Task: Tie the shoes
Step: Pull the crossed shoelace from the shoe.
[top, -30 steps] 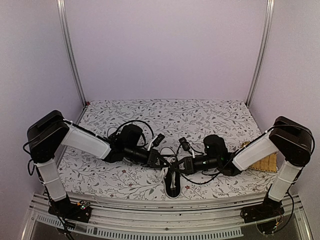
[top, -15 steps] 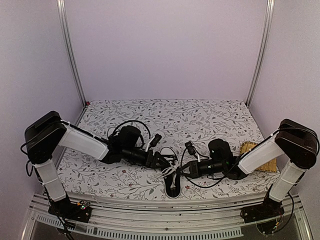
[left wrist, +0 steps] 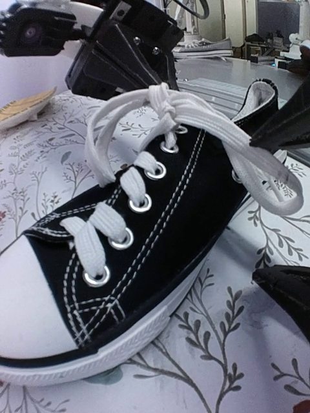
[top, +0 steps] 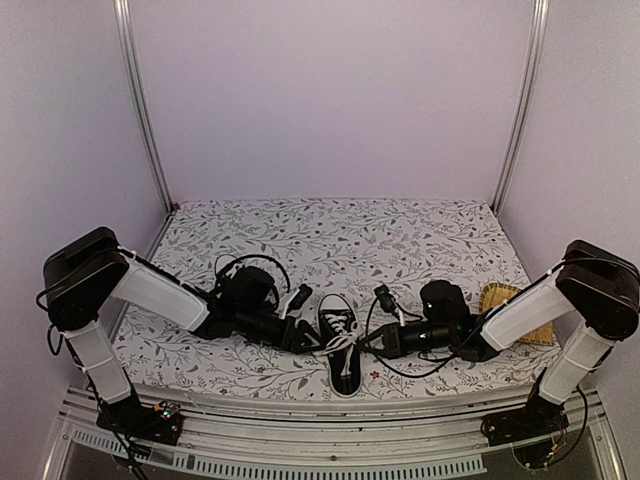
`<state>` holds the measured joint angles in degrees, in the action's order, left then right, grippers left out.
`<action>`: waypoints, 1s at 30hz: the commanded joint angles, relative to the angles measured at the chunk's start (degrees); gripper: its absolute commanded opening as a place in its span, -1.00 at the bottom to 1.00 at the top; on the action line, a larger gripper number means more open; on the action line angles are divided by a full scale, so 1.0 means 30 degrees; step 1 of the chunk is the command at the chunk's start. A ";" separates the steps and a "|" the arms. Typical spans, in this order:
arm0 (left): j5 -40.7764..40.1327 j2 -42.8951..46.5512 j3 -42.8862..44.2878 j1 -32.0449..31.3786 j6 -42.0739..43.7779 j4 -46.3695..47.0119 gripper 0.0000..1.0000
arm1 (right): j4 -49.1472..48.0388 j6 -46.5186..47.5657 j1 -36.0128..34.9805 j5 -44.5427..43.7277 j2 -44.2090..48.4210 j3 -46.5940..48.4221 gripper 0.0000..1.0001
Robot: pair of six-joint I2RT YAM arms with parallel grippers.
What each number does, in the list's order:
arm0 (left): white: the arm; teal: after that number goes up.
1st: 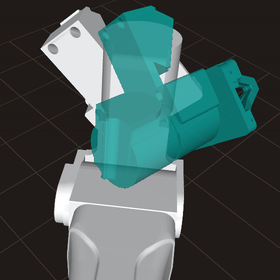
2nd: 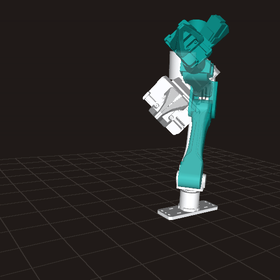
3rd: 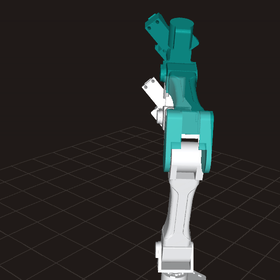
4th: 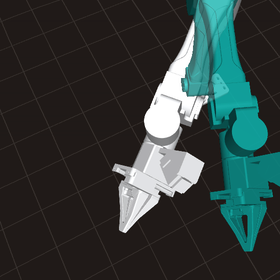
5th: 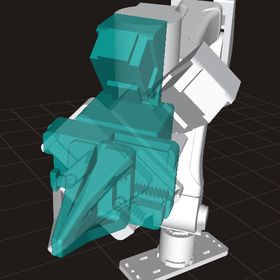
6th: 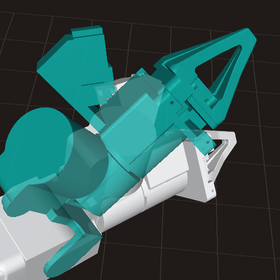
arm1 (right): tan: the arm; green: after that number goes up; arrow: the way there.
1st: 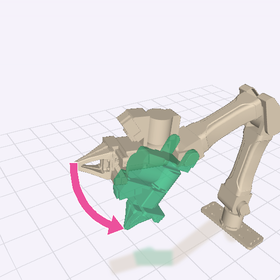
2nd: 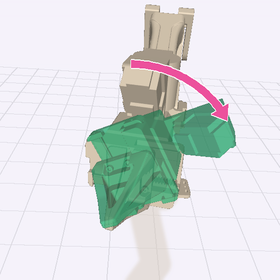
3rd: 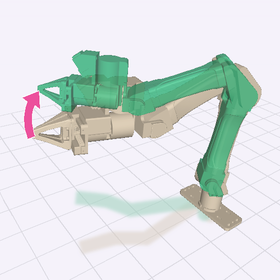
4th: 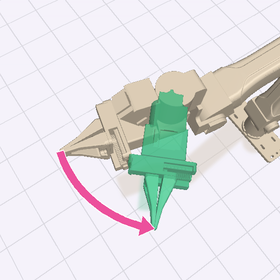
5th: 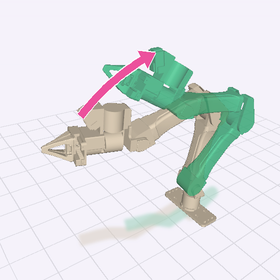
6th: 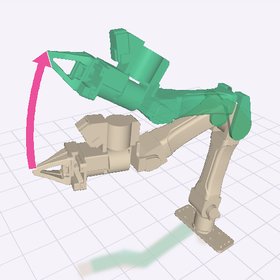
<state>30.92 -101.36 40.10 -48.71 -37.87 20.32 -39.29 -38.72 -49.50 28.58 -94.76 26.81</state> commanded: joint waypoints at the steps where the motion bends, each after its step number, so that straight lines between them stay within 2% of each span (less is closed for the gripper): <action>1: -0.0418 -0.0128 -0.0122 -0.0537 -0.0080 0.0712 0.11 | 0.0349 -0.0138 -0.0086 -0.0305 0.0615 -0.0185 -0.96; 4: -0.0631 -0.0237 -0.0202 -0.0646 -0.0363 0.1091 -0.11 | 0.0518 -0.0102 -0.0086 -0.0257 0.0605 -0.0149 -0.96; 8: -0.0680 -0.0279 -0.0157 -0.0694 -0.0473 0.1310 -0.30 | 0.0638 -0.0079 -0.0100 -0.0210 0.0662 -0.0181 -0.96; 17: -0.0724 0.0035 -0.0182 -0.0704 -0.0619 0.1401 -0.99 | 0.1238 -0.0037 -0.0094 -0.0219 0.0845 -0.0149 -0.96; 24: -0.0960 0.0747 0.0028 -0.0724 -0.0572 0.1286 -0.97 | 0.2594 0.0175 -0.0086 -0.0124 0.1382 -0.0409 -0.96; 30: -0.1621 0.1030 0.0804 -0.0738 0.0178 0.0185 -0.38 | 0.3455 0.0320 -0.0086 -0.0152 0.1808 -0.0741 -0.96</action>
<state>28.03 -100.62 40.36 -50.30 -39.27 22.81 -31.83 -38.59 -49.50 28.38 -90.96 25.58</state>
